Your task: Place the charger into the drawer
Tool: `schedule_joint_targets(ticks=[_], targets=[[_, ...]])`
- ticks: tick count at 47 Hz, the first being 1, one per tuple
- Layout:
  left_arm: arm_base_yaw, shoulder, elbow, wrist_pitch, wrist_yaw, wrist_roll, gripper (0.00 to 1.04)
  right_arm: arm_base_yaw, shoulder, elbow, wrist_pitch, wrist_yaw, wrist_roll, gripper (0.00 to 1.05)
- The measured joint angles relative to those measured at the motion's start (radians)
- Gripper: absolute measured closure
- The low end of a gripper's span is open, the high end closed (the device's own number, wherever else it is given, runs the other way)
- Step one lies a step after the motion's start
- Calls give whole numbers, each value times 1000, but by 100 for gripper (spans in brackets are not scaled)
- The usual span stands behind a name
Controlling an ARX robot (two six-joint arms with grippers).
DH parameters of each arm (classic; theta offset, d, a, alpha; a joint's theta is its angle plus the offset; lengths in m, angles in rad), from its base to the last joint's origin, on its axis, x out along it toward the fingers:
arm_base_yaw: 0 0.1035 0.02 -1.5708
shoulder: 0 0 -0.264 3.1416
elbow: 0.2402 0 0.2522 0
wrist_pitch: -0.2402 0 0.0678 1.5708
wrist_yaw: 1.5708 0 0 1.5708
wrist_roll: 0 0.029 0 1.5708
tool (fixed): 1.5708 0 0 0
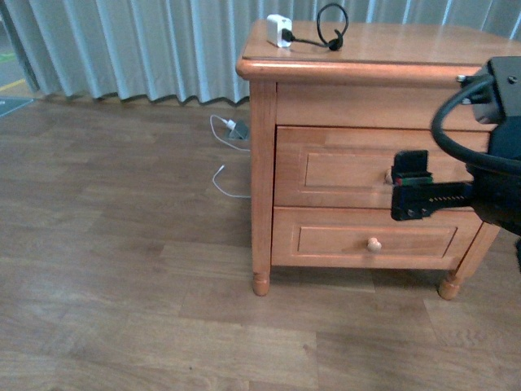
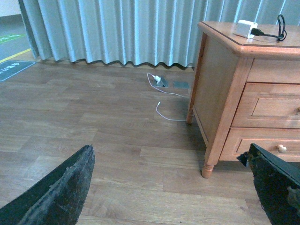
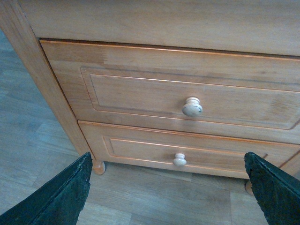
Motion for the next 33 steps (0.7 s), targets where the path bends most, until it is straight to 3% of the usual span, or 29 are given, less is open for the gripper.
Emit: schedule_joint_targets(ticks=[16, 33], targets=[[0, 0, 0, 0, 0, 0, 6, -2, 321, 351, -51, 23, 25, 8], [0, 0, 0, 0, 0, 0, 6, -52, 509, 582, -97, 39, 40, 8]])
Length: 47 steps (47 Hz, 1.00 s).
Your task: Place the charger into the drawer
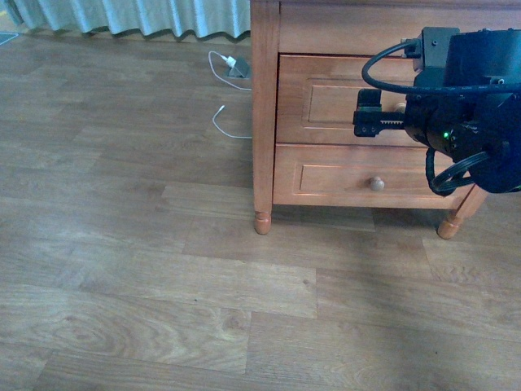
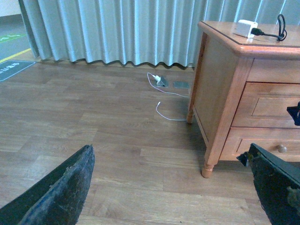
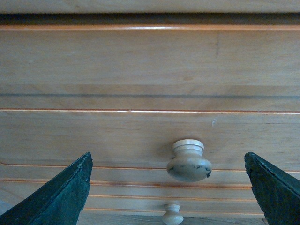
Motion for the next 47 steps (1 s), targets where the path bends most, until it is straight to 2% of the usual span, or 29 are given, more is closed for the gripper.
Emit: schedule_joint_targets(ticks=[15, 19, 23, 26, 34, 47], targets=[[0, 0, 0, 0, 0, 0, 6, -11, 50, 58, -5, 0, 1, 9], [0, 0, 0, 0, 0, 0, 6, -11, 51, 60, -5, 6, 0, 25], [0, 0, 0, 0, 0, 0, 6, -12, 51, 60, -5, 6, 0, 38], [0, 0, 0, 0, 0, 0, 6, -13, 51, 60, -5, 5, -1, 52], [0, 0, 0, 0, 0, 0, 6, -16, 51, 60, -5, 5, -3, 78], [0, 0, 0, 0, 0, 0, 6, -21, 45, 25, 28, -21, 0, 82]])
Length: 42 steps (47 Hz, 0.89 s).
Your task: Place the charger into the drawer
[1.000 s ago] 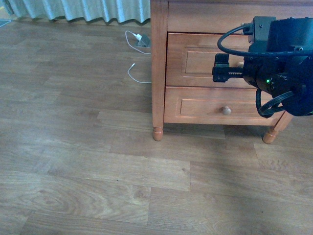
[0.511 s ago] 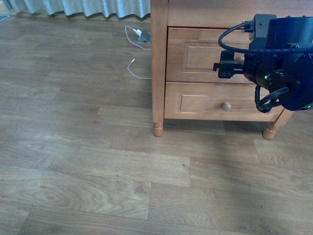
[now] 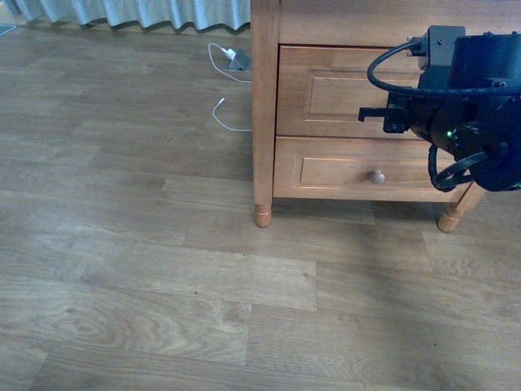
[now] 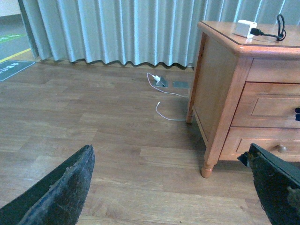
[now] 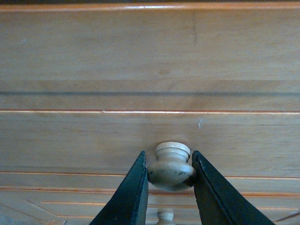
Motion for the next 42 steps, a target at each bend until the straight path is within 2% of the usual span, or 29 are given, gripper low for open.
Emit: schedule_joint_targets(ticks=[3, 25, 35, 42], targets=[[0, 0, 0, 0, 0, 0, 6, -3, -19, -43, 31, -21, 3, 82], [0, 0, 0, 0, 0, 0, 6, -6, -297, -700, 339, -136, 108, 82], [0, 0, 0, 0, 0, 0, 6, 2, -351, -813, 371, -148, 130, 82], [0, 0, 0, 0, 0, 0, 6, 6, -379, -826, 360, -145, 143, 61]])
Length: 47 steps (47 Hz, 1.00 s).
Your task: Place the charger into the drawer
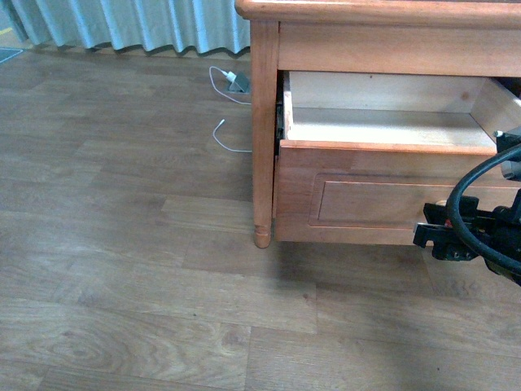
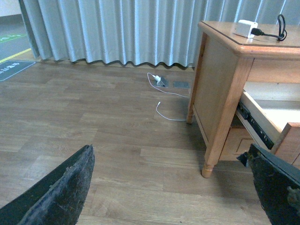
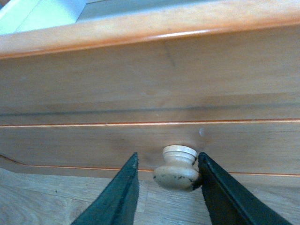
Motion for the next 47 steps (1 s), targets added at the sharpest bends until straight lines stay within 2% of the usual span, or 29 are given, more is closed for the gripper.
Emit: schedule_joint_targets(ticks=[9, 19, 23, 34, 47], targets=[[0, 0, 0, 0, 0, 0, 6, -1, -108, -35, -56, -32, 17, 36], [0, 0, 0, 0, 0, 0, 6, -51, -356, -82, -232, -93, 42, 6], [0, 0, 0, 0, 0, 0, 6, -80, -485, -94, -338, -135, 43, 9], [0, 0, 0, 0, 0, 0, 6, -155, -870, -153, -623, -259, 37, 8], [0, 0, 0, 0, 0, 0, 6, -262, -1271, -265, -867, -391, 43, 8]])
